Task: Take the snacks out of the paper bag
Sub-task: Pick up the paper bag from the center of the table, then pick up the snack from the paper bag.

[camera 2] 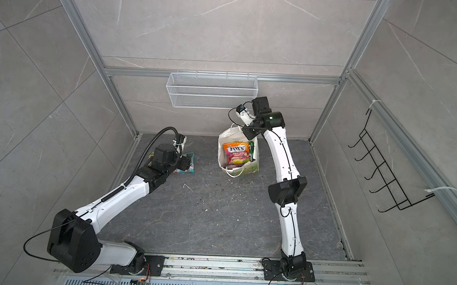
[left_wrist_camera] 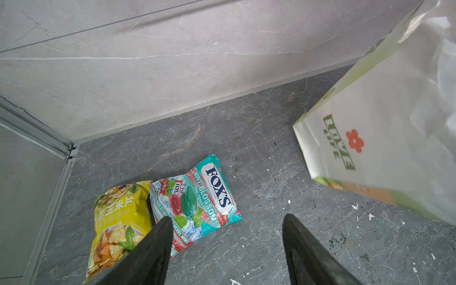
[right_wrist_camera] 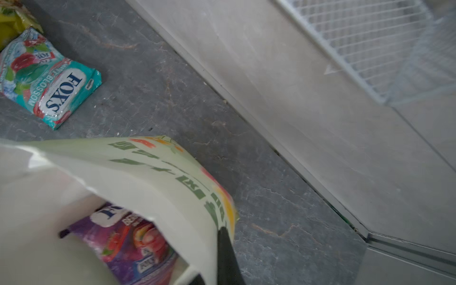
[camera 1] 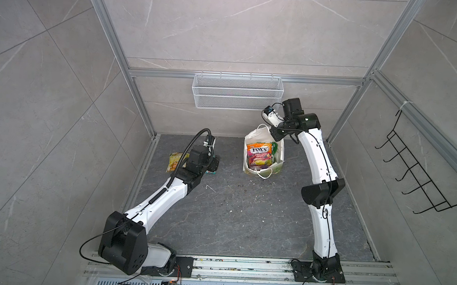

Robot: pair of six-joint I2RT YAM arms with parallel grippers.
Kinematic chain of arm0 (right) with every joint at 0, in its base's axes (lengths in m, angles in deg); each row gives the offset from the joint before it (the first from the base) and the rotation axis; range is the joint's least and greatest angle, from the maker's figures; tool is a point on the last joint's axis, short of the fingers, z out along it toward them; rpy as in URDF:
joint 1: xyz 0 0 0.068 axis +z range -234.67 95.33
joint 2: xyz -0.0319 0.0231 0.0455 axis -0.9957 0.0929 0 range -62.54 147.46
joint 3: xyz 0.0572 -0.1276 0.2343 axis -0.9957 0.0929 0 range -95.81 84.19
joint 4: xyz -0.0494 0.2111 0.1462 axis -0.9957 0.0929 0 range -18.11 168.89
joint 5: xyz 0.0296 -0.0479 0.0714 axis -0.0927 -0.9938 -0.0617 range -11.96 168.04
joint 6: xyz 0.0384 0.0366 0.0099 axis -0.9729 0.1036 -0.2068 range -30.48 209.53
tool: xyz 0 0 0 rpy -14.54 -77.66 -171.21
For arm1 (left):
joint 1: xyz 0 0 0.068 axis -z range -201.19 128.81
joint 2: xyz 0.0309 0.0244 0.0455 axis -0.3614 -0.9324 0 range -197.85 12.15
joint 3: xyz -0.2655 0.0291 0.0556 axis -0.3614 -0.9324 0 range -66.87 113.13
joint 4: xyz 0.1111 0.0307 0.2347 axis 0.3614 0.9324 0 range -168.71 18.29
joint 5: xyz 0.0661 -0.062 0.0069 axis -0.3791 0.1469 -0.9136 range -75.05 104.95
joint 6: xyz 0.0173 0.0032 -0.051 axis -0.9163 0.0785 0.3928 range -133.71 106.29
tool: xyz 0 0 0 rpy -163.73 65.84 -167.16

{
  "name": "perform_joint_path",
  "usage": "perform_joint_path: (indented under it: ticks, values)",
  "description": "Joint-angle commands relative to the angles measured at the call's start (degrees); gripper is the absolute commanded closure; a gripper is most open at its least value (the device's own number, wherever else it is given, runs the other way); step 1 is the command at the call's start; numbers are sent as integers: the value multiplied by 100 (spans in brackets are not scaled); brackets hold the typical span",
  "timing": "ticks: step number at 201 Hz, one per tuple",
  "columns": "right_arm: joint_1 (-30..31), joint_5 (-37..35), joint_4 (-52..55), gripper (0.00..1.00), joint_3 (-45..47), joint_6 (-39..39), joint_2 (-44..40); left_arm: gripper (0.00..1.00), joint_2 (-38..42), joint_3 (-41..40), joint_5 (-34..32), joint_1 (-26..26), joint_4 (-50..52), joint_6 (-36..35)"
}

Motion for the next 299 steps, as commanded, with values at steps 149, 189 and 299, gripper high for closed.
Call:
perform_joint_path:
  ticks: [149,189,299]
  values:
    - [676,812,-3739,100,6860,-1067,-4032,34,384,-3,1614,521,-365,-1223]
    - [775,1087,-4036,100,7216,-1525,-4360,37,370,122,1819,967,-219,-1857]
    - [860,1424,-4270,100,7548,-1579,-4654,35,-220,911,2320,1466,682,-3216]
